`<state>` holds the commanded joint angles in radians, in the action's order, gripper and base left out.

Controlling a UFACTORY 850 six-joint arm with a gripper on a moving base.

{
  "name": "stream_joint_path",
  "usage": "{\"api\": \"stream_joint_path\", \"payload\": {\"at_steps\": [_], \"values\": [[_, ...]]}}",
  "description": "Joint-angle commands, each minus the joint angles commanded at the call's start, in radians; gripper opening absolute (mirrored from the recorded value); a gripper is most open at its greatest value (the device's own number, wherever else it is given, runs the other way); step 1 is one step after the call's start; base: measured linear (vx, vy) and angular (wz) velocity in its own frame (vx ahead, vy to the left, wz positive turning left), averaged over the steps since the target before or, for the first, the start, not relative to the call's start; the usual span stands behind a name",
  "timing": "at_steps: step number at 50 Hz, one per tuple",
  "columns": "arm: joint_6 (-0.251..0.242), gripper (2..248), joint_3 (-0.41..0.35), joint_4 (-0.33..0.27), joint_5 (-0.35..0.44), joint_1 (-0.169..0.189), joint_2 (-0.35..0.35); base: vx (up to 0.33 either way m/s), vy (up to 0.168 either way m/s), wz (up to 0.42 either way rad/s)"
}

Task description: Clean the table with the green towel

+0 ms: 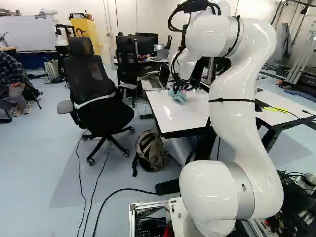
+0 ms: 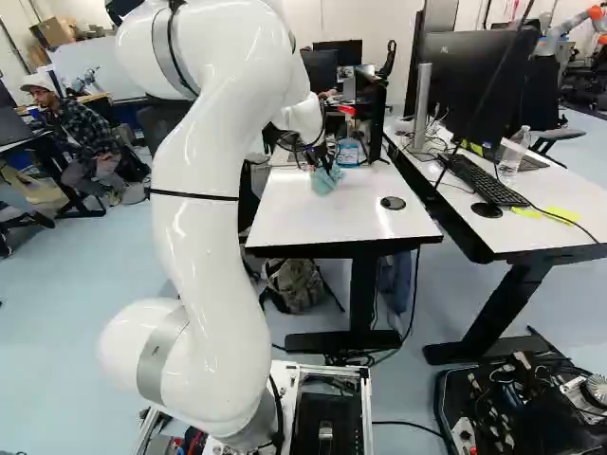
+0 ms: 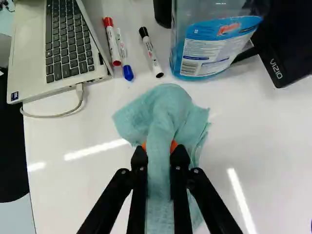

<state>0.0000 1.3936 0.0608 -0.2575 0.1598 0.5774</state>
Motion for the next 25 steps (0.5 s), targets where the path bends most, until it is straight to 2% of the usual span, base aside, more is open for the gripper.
{"api": "stream_joint_path", "payload": {"at_steps": [11,25], "values": [[0.0,53,-0.06,0.0,0.0,-0.006,-0.044,0.0,0.0,0.0],[0.0,53,-0.117,0.0,0.0,-0.034,-0.086,0.0,0.0,0.0]]}}
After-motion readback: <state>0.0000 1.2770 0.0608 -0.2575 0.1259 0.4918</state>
